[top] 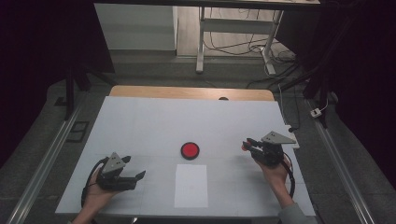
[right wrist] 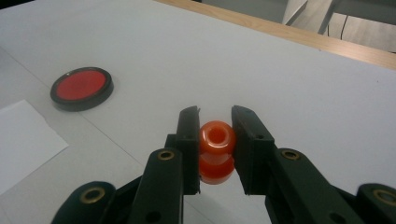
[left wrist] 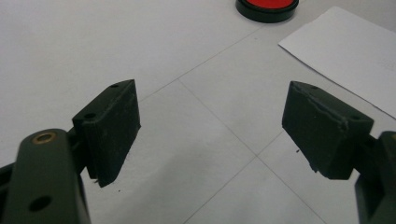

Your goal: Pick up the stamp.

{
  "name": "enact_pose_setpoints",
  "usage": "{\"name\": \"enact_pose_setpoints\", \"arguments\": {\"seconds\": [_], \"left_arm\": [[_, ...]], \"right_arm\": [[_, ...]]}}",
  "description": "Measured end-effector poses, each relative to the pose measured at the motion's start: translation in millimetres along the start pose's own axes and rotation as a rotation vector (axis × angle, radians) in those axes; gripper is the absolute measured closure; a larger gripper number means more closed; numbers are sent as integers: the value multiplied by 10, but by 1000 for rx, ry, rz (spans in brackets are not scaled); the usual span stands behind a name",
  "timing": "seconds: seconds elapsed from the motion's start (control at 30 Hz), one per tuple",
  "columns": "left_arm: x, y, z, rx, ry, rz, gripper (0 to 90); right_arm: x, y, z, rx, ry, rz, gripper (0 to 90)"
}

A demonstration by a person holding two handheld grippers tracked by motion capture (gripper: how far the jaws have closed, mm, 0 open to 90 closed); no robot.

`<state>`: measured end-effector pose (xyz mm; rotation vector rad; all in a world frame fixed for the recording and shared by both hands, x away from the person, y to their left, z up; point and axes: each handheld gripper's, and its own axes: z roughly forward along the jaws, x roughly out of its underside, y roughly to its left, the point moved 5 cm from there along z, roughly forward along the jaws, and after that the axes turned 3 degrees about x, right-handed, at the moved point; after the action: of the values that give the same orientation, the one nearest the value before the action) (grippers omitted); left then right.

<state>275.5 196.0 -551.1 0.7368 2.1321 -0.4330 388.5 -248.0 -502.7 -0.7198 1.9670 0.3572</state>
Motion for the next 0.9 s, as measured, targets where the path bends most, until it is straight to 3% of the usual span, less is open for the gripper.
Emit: {"name": "enact_pose_setpoints", "arguments": {"seconds": [0.9], "left_arm": [[2,-12,21,3,8,7,196]], "right_arm": [[-159,301,4,-89,-41,-24,724]]}}
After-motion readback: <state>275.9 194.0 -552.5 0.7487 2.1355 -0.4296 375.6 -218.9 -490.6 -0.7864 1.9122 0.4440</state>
